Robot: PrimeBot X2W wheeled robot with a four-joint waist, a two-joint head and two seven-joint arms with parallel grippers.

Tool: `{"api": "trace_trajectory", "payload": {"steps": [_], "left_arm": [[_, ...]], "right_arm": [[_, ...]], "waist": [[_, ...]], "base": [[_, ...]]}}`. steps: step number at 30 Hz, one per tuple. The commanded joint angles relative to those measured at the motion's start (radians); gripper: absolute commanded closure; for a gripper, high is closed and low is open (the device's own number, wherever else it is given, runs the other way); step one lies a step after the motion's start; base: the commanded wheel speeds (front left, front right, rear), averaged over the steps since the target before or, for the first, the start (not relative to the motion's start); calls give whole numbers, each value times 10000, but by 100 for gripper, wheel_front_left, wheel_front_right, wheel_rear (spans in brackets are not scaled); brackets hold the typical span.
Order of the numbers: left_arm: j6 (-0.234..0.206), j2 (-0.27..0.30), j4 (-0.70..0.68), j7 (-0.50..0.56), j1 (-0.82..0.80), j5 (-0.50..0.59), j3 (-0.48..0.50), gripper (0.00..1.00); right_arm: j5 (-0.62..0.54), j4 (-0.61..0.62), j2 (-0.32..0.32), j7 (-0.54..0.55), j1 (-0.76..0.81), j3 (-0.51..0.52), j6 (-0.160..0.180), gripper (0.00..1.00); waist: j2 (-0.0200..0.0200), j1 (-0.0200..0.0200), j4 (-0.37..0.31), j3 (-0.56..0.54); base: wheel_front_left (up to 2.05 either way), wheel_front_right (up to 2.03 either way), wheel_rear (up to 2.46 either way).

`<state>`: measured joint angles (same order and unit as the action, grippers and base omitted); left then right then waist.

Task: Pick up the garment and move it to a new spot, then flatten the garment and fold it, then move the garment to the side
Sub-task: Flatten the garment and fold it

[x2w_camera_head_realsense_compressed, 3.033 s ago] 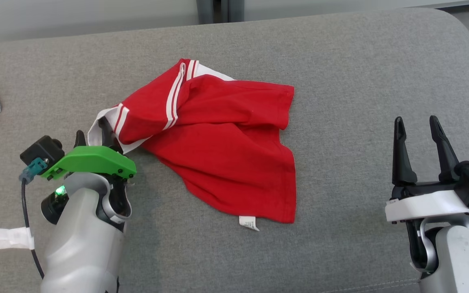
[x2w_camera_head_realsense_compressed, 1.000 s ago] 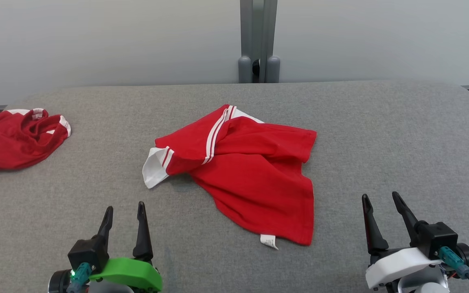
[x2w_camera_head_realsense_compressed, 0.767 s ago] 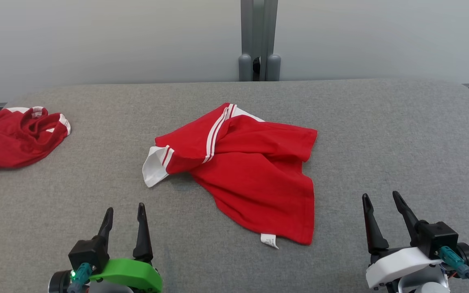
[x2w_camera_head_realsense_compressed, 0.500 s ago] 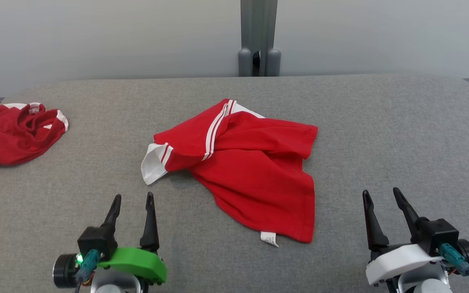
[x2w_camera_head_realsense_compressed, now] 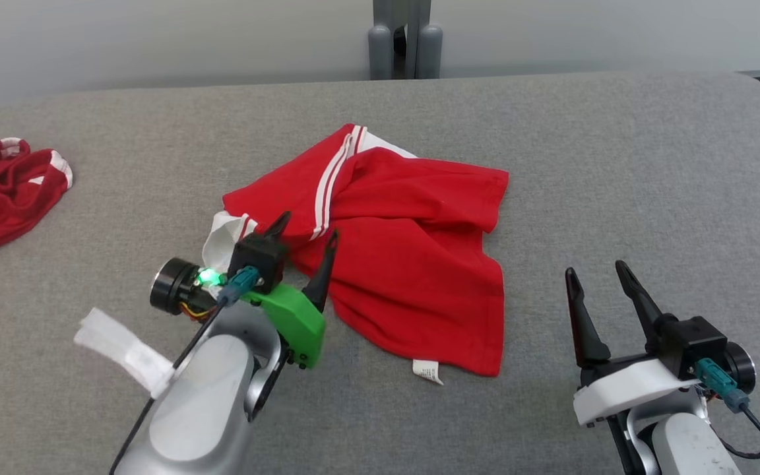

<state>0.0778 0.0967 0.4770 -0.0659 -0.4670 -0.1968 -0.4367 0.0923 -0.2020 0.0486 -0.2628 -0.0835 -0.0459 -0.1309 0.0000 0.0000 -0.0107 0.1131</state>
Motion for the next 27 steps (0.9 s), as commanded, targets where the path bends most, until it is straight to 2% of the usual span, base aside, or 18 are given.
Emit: {"api": "trace_trajectory", "payload": {"steps": [1,4,9,10,12,14,15,20,24,27], "left_arm": [[75,63,305,149,-381,58,-79,0],[91,255,1204,592,-975,282,-222,0],[-218,592,2350,1389,-1545,566,-289,0],[-264,622,2464,1468,-1578,527,-268,9],[-291,684,2592,1507,-1658,464,-230,56],[-255,708,2659,1462,-1664,456,-279,95],[-208,694,2695,1472,-1652,427,-306,100],[-33,613,2788,1486,-1528,386,-540,100],[-130,472,2455,882,-1512,294,-476,100],[-180,155,2014,258,-1514,-331,-62,100]], "right_arm": [[-60,18,34,-31,-174,-41,3,0],[5,39,33,-31,-327,-117,3,0],[30,44,31,-31,-438,-42,3,0],[33,45,33,-31,-445,-21,3,0],[38,51,30,-31,-454,13,3,0],[42,40,31,-31,-453,57,3,0],[61,33,31,-31,-464,65,3,0],[109,59,31,-31,-460,14,3,0],[123,70,31,-31,-391,9,3,0],[98,67,31,-31,-273,53,3,0]], "waist": [[0,0,-343,416],[0,0,-560,692],[0,0,-760,977],[0,0,-768,996],[0,0,-770,1021],[0,0,-753,1013],[0,0,-739,998],[0,0,-671,866],[0,0,-623,760],[0,0,-568,646]], "base": [[0,0,0],[0,0,0],[0,0,0],[0,0,0],[0,0,0],[0,0,0],[0,0,0],[0,0,0],[0,0,0],[0,0,0]]}}
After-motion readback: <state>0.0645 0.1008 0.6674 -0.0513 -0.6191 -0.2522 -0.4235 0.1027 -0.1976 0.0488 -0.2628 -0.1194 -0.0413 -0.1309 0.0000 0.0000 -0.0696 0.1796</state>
